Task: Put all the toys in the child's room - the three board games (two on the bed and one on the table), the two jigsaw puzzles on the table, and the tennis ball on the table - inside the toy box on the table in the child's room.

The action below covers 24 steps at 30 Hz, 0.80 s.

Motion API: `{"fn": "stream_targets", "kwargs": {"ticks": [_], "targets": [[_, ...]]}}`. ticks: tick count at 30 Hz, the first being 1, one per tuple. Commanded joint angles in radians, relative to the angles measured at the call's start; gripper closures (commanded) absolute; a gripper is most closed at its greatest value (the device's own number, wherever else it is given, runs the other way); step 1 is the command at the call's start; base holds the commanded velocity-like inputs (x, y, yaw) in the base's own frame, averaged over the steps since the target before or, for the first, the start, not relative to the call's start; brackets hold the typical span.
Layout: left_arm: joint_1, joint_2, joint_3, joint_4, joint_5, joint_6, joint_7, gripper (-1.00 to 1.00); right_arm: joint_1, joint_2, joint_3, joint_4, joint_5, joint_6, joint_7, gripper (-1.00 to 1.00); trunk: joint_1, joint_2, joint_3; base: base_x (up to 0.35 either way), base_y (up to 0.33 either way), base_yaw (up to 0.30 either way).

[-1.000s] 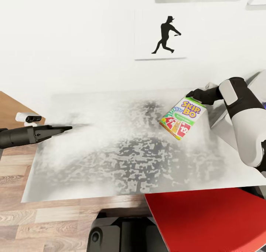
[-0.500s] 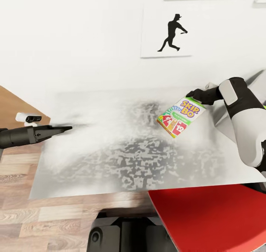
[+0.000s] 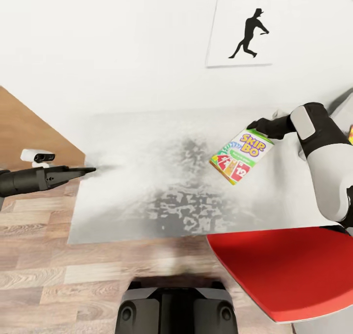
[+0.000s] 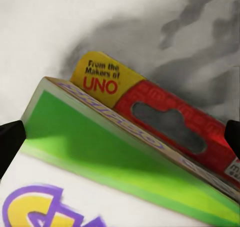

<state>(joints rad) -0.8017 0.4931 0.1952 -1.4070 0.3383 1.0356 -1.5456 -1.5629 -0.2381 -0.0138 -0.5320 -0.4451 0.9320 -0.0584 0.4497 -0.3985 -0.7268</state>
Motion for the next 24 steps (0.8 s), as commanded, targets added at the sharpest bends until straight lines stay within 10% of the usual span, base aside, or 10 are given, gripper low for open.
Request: {"fn": "stream_targets", "kwargs": {"ticks": [1, 24], "targets": [[-0.001, 0.001, 0.0, 0.0, 0.0, 0.011, -0.004, -1.0, 0.0, 0.0, -0.002, 0.0, -0.014, 0.004, -0.006, -1.0, 0.0, -0.001, -0.001, -0.195, 0.227, 0.0], [-0.001, 0.001, 0.0, 0.0, 0.001, 0.011, -0.004, -1.0, 0.0, -0.007, -0.002, 0.0, -0.015, 0.005, -0.003, -1.0, 0.0, -0.001, -0.001, -0.198, 0.23, 0.0]]}}
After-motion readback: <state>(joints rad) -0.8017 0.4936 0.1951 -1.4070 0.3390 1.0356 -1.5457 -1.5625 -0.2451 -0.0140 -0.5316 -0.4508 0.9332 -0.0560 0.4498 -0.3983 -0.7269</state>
